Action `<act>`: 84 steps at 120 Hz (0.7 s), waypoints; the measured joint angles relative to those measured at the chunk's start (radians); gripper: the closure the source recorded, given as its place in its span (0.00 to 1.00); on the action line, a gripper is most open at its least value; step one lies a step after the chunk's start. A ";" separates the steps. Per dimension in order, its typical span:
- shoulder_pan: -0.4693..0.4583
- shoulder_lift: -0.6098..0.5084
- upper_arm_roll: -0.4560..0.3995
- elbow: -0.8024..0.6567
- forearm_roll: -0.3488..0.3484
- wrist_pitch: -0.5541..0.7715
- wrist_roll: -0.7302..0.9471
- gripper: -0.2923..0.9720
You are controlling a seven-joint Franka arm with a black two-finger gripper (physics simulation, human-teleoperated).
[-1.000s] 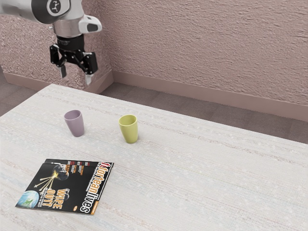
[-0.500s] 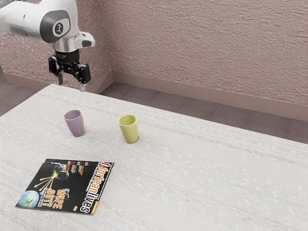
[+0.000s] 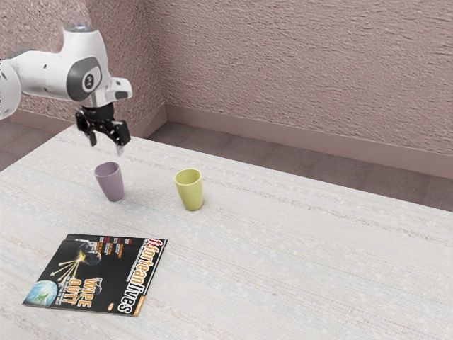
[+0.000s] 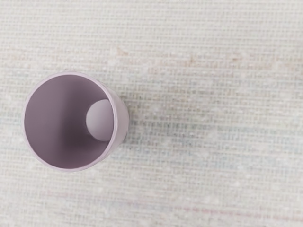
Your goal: Place the left cup onto the right cup
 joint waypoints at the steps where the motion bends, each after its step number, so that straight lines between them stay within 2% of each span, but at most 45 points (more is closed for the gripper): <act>1: 0.000 0.002 0.000 0.000 0.000 0.004 0.002 0.23; 84: 0.060 0.156 0.024 -0.002 -0.058 0.203 0.158 0.23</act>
